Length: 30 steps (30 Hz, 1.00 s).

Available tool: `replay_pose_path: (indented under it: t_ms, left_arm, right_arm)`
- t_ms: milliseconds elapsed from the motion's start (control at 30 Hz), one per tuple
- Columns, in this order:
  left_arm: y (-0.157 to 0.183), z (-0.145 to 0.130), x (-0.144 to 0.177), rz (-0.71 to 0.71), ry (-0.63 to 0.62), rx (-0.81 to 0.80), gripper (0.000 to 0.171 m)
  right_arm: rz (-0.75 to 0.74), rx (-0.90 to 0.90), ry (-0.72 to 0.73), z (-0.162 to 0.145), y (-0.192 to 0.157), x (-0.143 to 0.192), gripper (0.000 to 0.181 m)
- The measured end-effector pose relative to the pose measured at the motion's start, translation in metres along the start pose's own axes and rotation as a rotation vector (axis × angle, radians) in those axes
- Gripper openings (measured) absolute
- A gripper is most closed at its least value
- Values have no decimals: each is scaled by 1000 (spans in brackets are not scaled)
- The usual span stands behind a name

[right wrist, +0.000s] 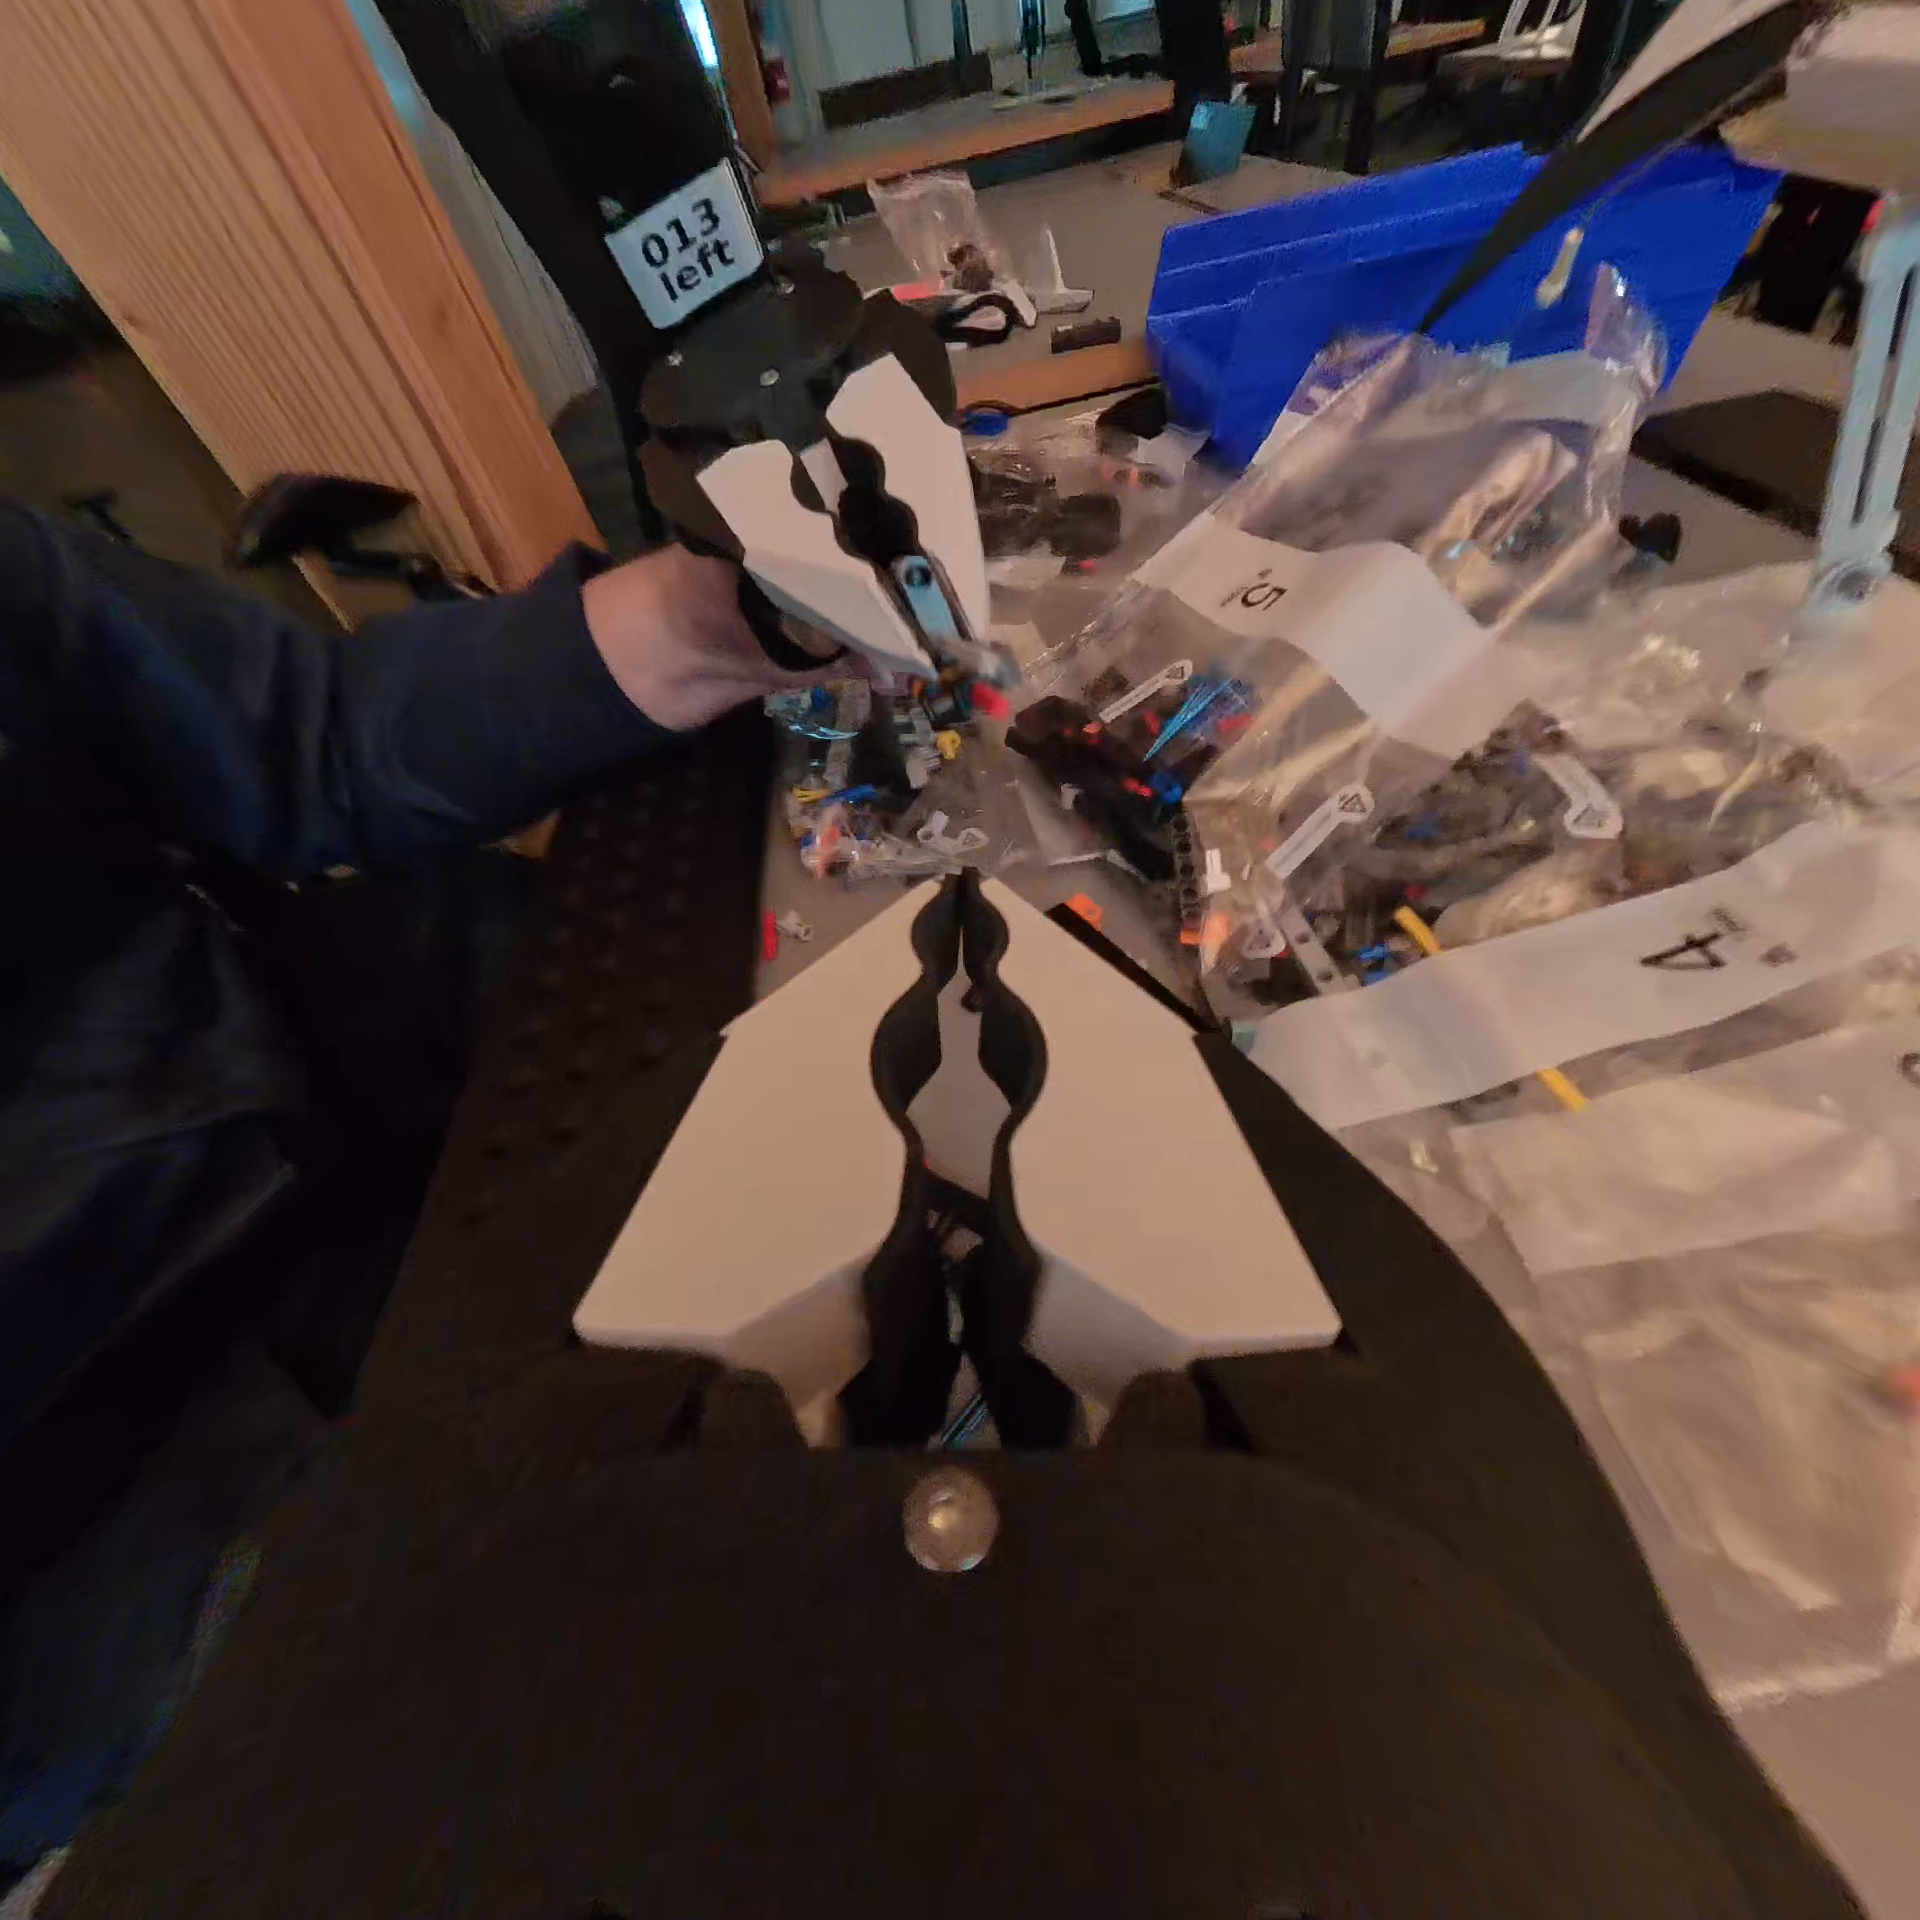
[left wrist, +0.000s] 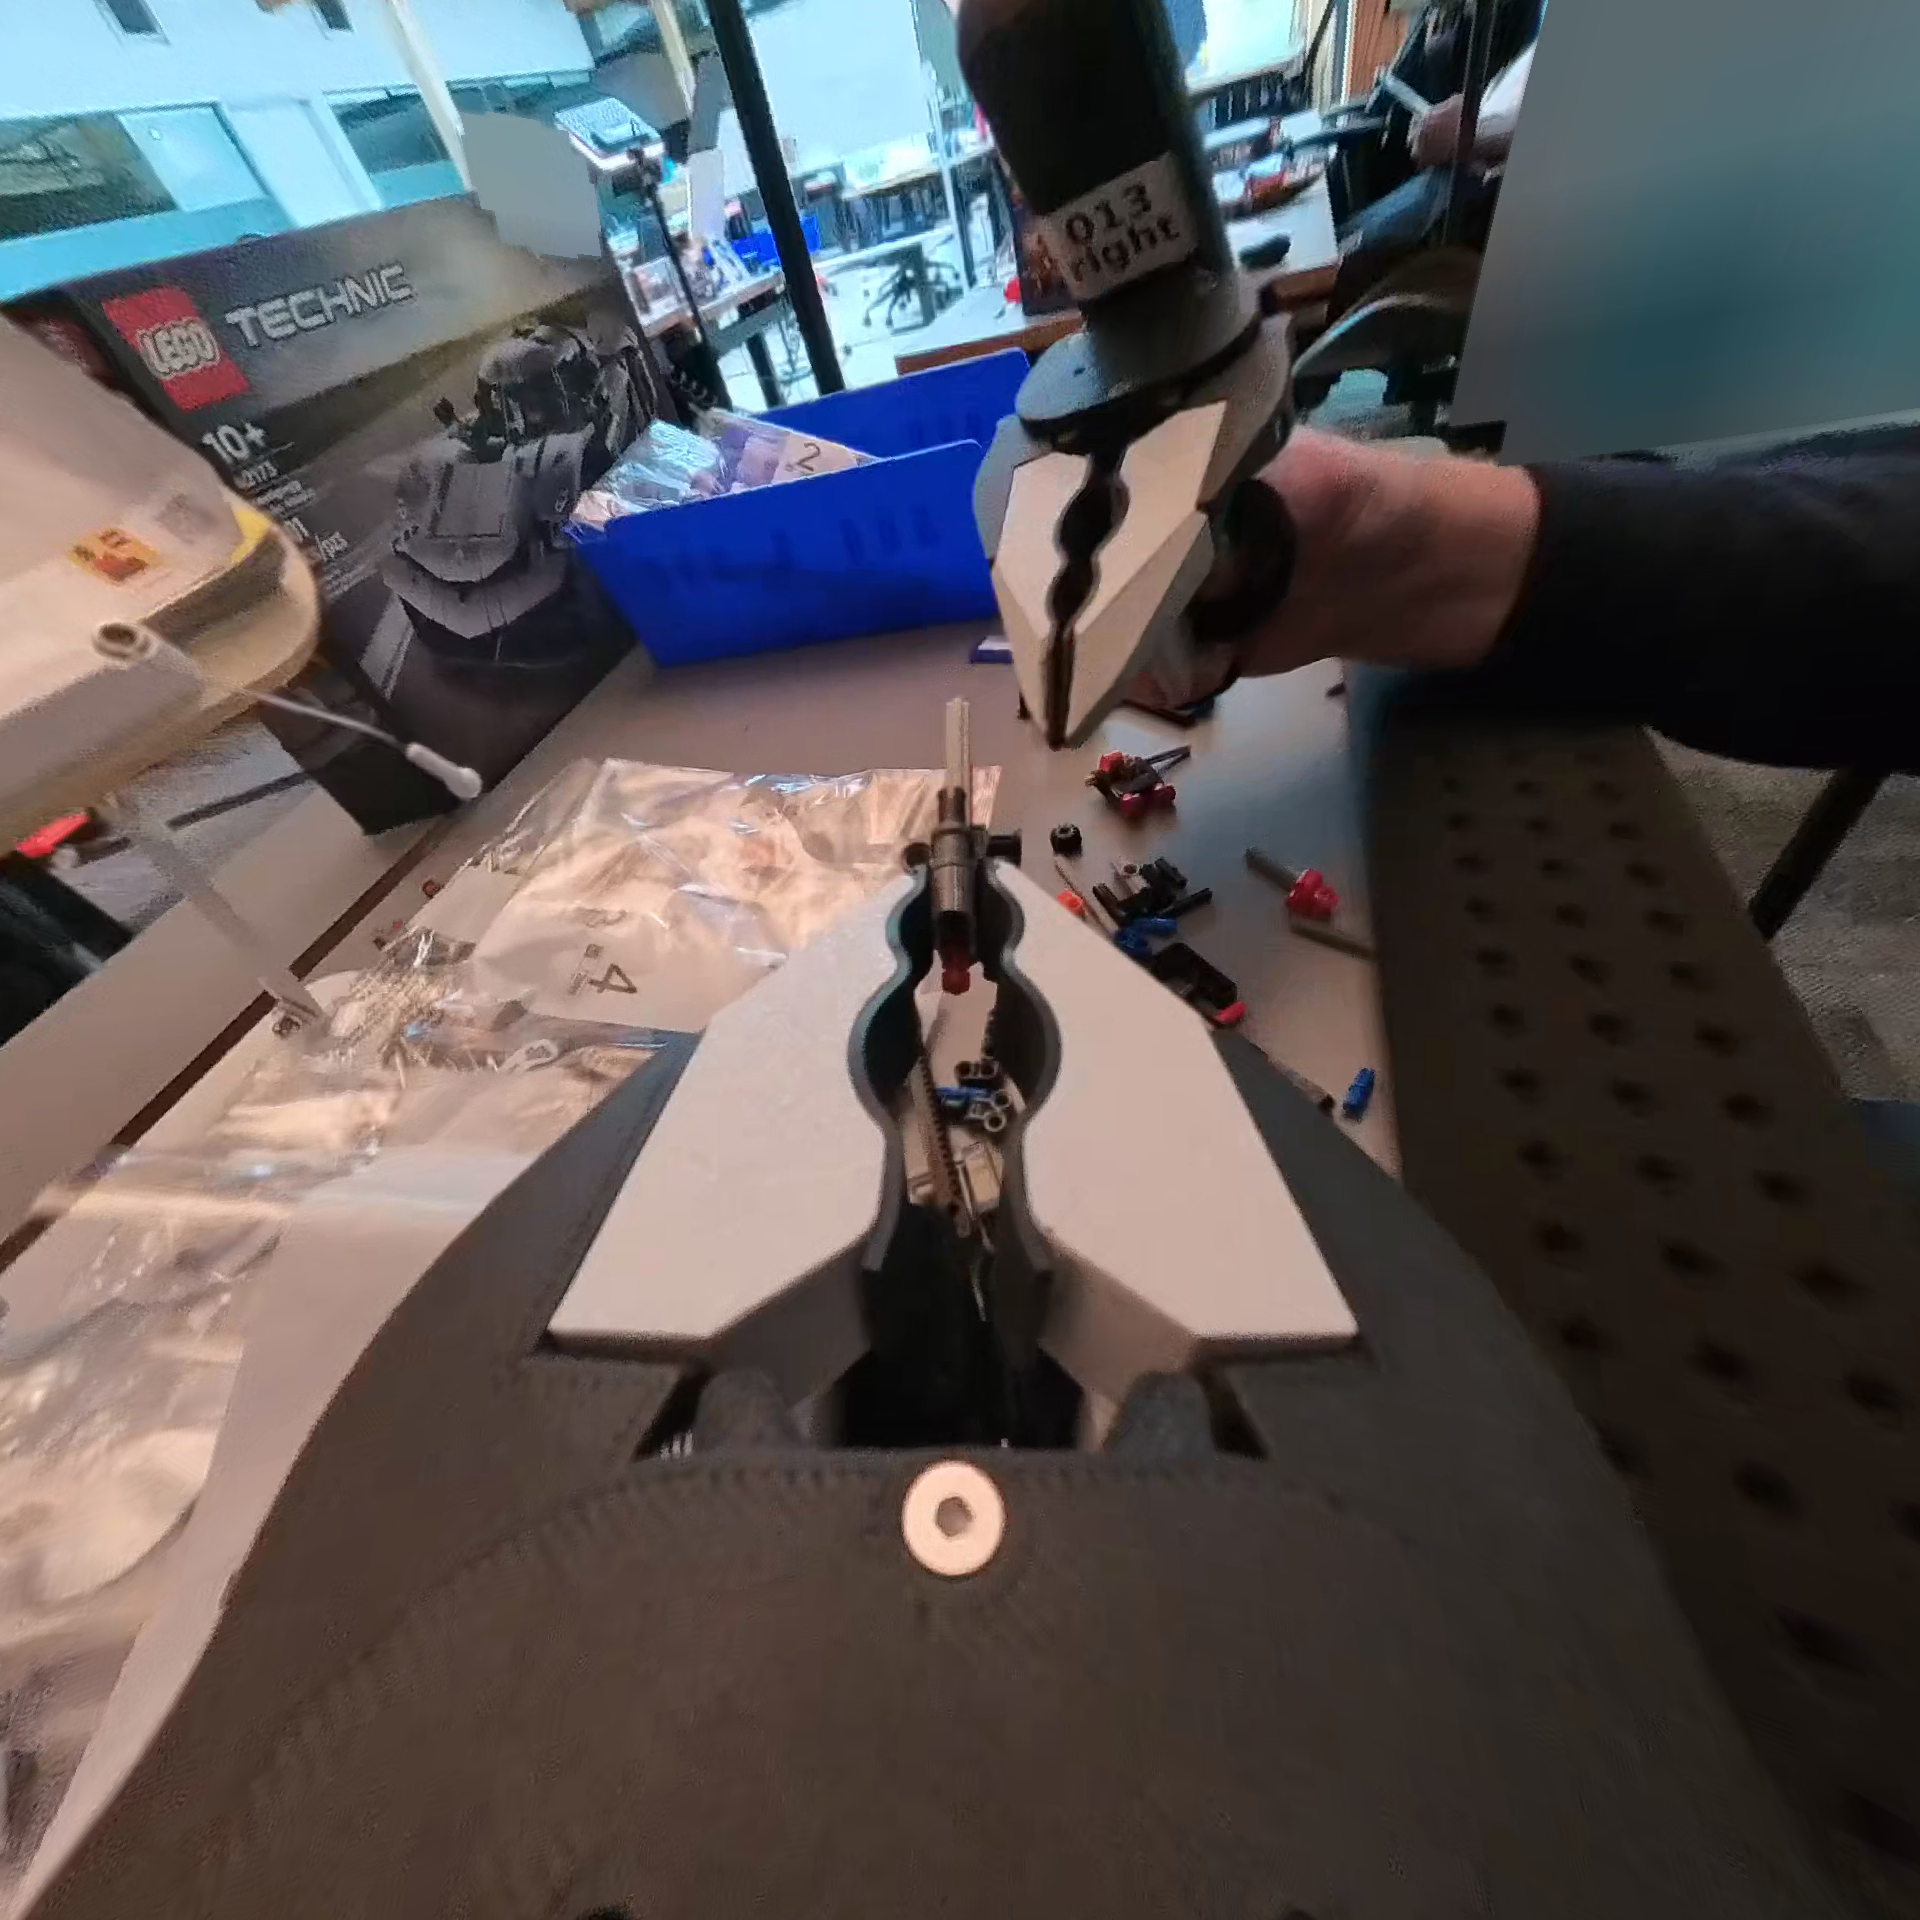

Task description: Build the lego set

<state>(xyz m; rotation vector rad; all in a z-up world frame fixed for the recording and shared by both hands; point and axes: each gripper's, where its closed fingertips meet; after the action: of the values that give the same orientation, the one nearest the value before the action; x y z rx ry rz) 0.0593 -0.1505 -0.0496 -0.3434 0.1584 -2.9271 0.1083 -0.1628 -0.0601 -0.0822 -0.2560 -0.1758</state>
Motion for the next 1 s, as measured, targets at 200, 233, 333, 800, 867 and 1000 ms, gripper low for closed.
replay_pose_path:
  t_ms: [200, 233, 333, 800, 867, 1000]
  left_arm:
    - [9, -5, -24, 78, -68, -175, 7]
    - [8, -5, -27, 103, -83, -206, 7]
    - [8, -3, -33, 172, -98, -306, 7]
    - [16, 13, -41, 264, -50, -482, 8]
    - [15, 13, -42, 260, -53, -457, 8]
    - [12, 14, -45, 288, -49, -447, 8]
  right_arm:
    - [66, -126, 44, 0, 0, -11, 10]
    - [83, -140, 32, -2, -2, -14, 14]
    - [110, -214, 48, -3, 0, -15, 13]
    - [173, -345, 154, 9, 3, -7, 5]
    - [135, -304, 135, 8, 4, -6, 5]
    - [94, -273, 143, 11, 8, -2, 5]
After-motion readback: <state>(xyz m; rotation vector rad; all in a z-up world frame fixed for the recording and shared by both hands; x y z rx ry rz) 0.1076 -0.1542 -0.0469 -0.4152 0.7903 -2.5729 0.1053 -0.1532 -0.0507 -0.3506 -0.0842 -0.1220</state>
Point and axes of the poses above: each gripper's, where its closed fingertips meet, x back along the fingers, z out of its top, y = z × x across the jaws, and after that the axes turned 6 degrees about x, right-handed
